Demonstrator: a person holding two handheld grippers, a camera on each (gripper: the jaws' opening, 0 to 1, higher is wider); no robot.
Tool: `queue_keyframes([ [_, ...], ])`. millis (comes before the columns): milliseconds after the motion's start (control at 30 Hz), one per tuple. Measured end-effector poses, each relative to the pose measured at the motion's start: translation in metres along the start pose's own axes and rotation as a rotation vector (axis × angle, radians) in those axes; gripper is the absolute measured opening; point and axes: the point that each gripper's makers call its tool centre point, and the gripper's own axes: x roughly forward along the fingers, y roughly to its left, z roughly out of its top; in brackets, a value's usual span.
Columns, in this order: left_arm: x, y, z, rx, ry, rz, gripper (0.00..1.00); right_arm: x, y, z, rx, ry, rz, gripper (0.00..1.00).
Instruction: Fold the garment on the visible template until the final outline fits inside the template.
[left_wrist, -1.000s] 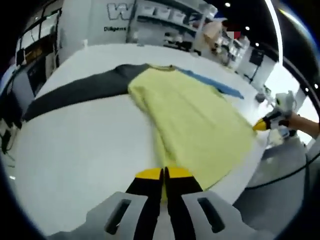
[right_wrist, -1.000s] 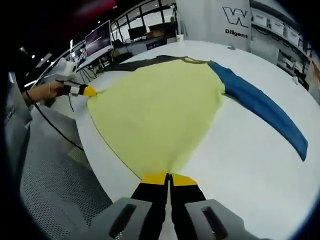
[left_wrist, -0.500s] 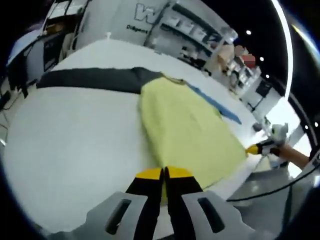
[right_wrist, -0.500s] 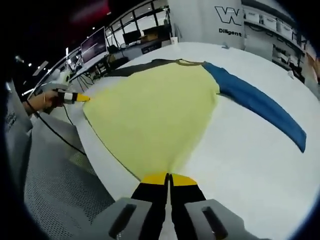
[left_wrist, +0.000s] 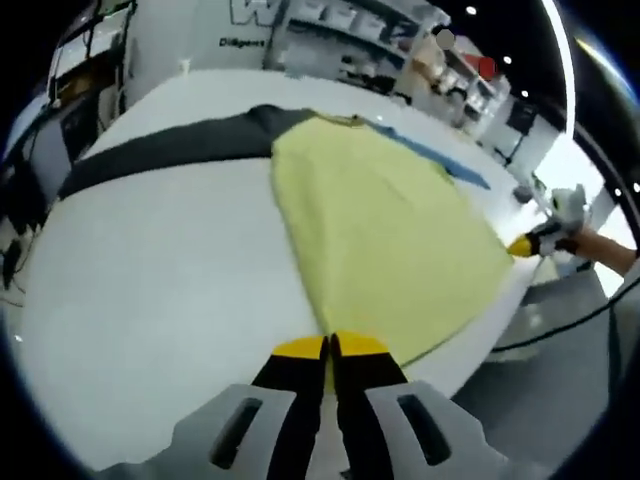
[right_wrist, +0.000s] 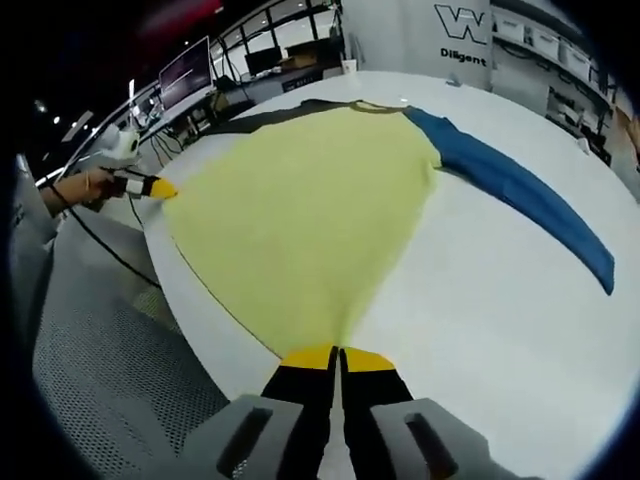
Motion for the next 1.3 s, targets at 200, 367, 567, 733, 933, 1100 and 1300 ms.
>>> queue_keyframes([
  [200,-0.009,0.0,-0.005,-0.005,-0.009,-0.001,0.0,-0.005,-0.002,-0.009,0.029,0.015,-0.007,0.0],
  [367,-0.019,0.014,0.017,0.029,-0.124,0.077,0.0,-0.011,0.002,-0.006,0.062,-0.025,-0.021,0.0],
  [567,-0.024,0.025,0.036,0.035,-0.17,0.116,0.0,-0.014,-0.003,0.003,0.087,-0.061,-0.031,0.0],
  [733,-0.029,0.043,0.057,0.052,-0.224,0.155,0.02,-0.023,-0.017,0.025,0.104,-0.15,-0.077,0.0],
  [933,-0.032,0.063,0.073,0.068,-0.263,0.183,0.14,-0.028,-0.032,0.047,0.074,-0.209,-0.114,0.07],
  [1100,-0.035,0.076,0.08,0.111,-0.265,0.234,0.26,-0.033,-0.036,0.062,0.045,-0.257,-0.145,0.32],
  [1300,-0.044,0.1,0.106,0.145,-0.289,0.31,0.51,-0.038,-0.028,0.067,0.029,-0.287,-0.136,0.46],
])
